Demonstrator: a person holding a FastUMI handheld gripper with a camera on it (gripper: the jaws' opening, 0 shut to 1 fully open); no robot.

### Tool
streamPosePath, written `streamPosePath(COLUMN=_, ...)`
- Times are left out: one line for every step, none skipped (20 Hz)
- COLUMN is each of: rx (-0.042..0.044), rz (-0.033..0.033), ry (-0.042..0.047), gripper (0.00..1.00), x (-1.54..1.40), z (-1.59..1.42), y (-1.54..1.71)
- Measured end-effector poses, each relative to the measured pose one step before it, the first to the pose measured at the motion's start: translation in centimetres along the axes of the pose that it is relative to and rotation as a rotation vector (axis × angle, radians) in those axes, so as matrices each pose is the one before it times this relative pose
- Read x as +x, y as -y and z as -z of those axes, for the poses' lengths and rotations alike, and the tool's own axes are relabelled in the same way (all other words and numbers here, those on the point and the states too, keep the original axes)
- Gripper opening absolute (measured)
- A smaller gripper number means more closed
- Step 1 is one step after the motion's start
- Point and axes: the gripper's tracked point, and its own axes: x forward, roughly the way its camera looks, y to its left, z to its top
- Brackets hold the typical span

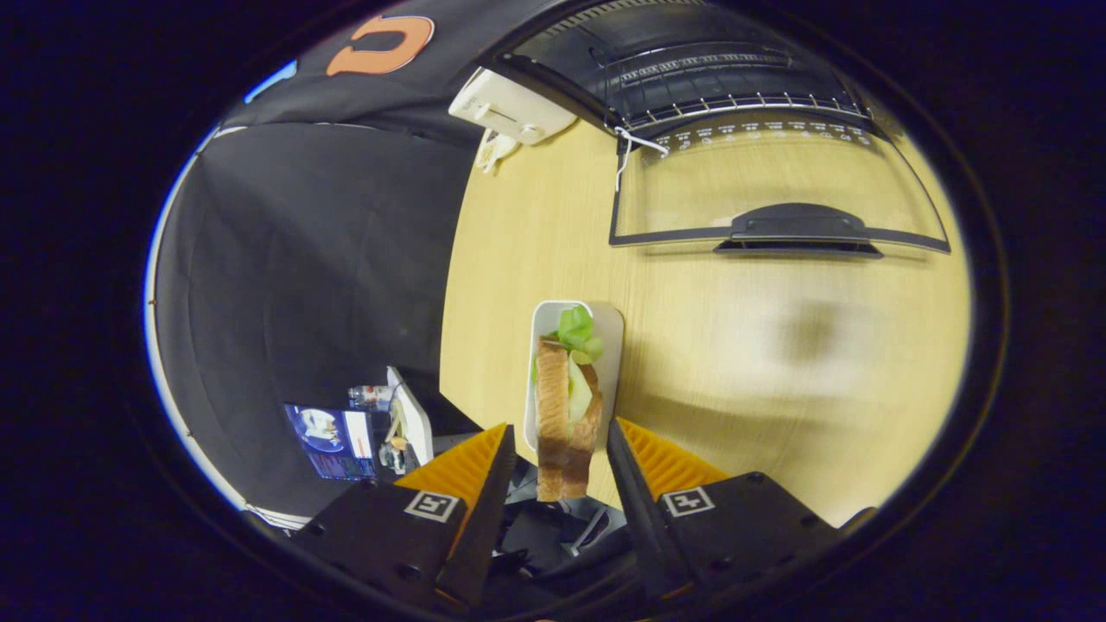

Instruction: Open the toaster oven, put the food inside, and close the toaster oven door.

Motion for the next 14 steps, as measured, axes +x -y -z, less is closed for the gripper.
streamPosePath(rx=0.00786, rz=-0.00551, ry=-0.00837, gripper=0.64, x=0.284, z=0.083, y=-0.089)
streamPosePath(rx=0.00811, rz=0.00146, ry=-0.01200, gripper=0.60, x=0.285, z=0.114, y=0.026)
streamPosePath(rx=0.00883, rz=-0.01378, ry=-0.01257, gripper=0.56, x=-0.030, z=0.252, y=-0.305)
streamPosePath(rx=0.00863, rz=-0.00549, ry=-0.00627, gripper=0.51, x=-0.074, z=-0.045, y=-0.099)
streamPosePath(rx=0.00182, rz=-0.00126, ry=-0.00124, gripper=0.41, x=-0.072, z=0.013, y=-0.095)
streamPosePath(rx=-0.00680, rz=0.00156, ry=-0.00028, gripper=0.40, x=-0.025, z=0.079, y=-0.011)
streamPosePath(rx=-0.01134, rz=0.00000, ry=0.00228, gripper=0.37, x=-0.228, z=0.001, y=-0.184)
streamPosePath(rx=-0.01083, rz=-0.00459, ry=0.00282, gripper=0.36, x=-0.321, z=0.082, y=-0.293)
streamPosePath(rx=-0.00762, rz=-0.00821, ry=0.00441, gripper=0.35, x=-0.500, z=0.010, y=-0.413)
streamPosePath(rx=-0.00478, rz=-0.01203, ry=0.00842, gripper=0.35, x=-0.808, z=0.113, y=-0.611)
streamPosePath(rx=-0.00358, rz=-0.01112, ry=0.01298, gripper=0.35, x=-0.790, z=-0.170, y=-0.472)
streamPosePath(rx=-0.00411, rz=-0.00896, ry=0.01613, gripper=0.35, x=-0.949, z=-0.234, y=-0.466)
streamPosePath(rx=-0.00087, rz=-0.00780, ry=0.02146, gripper=0.35, x=-0.901, z=-0.519, y=-0.380)
streamPosePath(rx=-0.00054, rz=-0.00765, ry=0.02577, gripper=0.35, x=-0.870, z=-0.515, y=-0.410)
